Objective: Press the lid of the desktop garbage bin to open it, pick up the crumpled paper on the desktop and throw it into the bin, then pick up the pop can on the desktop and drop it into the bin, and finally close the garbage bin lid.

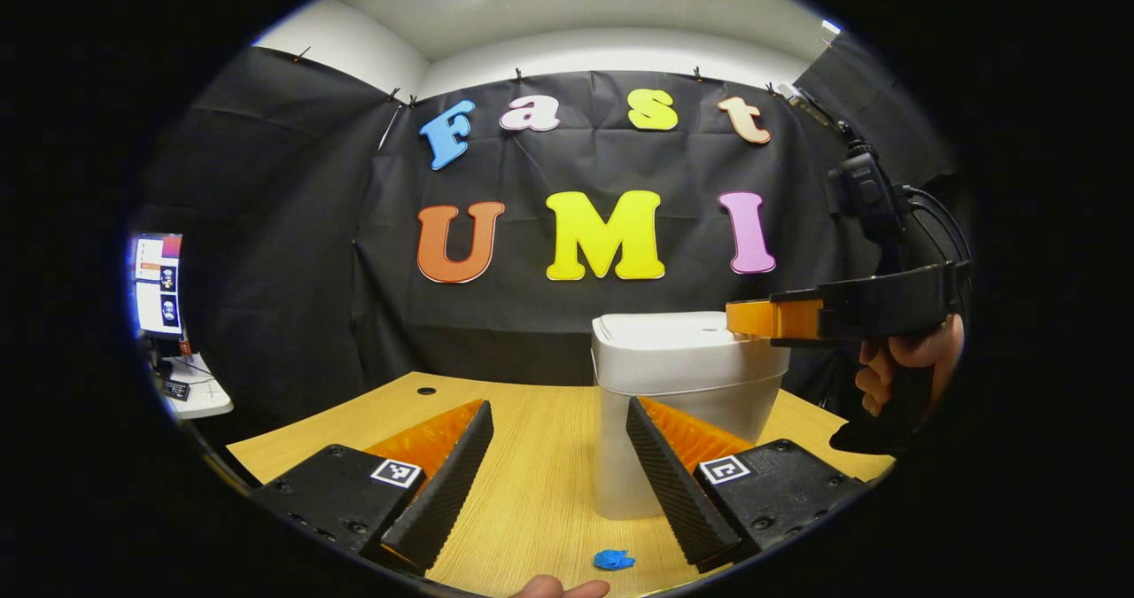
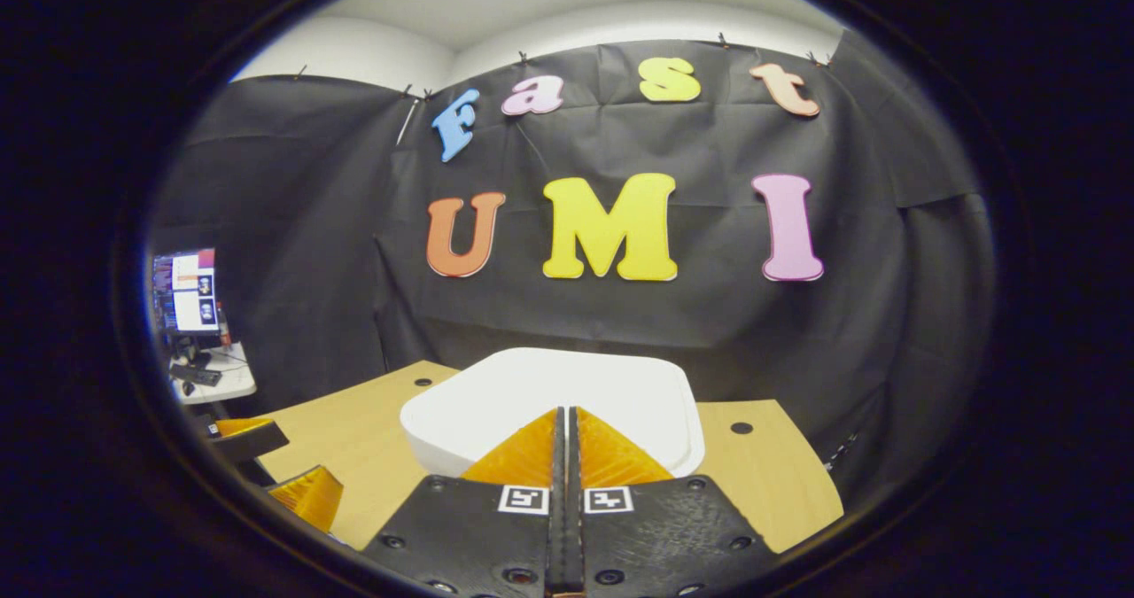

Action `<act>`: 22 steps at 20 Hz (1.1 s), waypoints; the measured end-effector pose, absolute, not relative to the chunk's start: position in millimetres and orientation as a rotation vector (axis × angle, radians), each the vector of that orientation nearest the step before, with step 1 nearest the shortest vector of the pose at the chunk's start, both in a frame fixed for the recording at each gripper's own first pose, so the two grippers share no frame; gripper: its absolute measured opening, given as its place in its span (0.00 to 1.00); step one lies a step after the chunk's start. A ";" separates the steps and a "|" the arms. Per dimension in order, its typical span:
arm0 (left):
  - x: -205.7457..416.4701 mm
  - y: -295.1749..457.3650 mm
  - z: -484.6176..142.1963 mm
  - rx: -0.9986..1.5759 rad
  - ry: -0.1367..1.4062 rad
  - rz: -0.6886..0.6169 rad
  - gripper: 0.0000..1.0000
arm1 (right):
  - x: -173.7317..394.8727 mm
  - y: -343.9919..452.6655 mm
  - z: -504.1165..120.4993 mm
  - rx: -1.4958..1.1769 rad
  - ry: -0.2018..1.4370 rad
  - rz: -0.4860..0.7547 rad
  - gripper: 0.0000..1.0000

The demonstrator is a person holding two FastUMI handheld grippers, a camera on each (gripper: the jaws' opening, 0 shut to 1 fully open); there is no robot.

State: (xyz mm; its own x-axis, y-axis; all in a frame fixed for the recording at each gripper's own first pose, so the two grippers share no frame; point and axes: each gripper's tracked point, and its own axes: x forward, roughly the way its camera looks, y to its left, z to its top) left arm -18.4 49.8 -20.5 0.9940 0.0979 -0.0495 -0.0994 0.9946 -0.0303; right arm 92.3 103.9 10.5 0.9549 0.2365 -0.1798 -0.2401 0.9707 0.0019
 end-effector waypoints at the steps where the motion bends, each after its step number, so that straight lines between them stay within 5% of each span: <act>1: -17.5 51.0 -20.0 -0.034 0.045 0.103 0.98 | 91.9 104.4 7.4 -0.012 0.178 0.247 0.00; 10: -17.7 51.2 -35.7 -0.030 0.076 0.105 0.98 | 84.6 94.8 22.8 -0.011 0.039 0.189 0.00; 12: -19.5 56.0 -34.2 -0.016 0.083 0.123 0.98 | 78.5 91.5 32.7 -0.002 -0.004 0.175 0.33; 15: -18.1 48.6 -27.8 -0.028 0.070 0.115 0.98 | 67.5 84.1 54.5 0.000 -0.082 0.178 0.60; 17: -17.1 45.8 -24.6 -0.031 0.066 0.115 0.98 | 66.1 78.1 58.8 0.003 -0.103 0.185 0.88; 22: -22.3 45.5 -27.3 -0.044 0.065 0.135 0.98 | 57.6 58.7 52.6 0.068 -0.091 0.217 0.95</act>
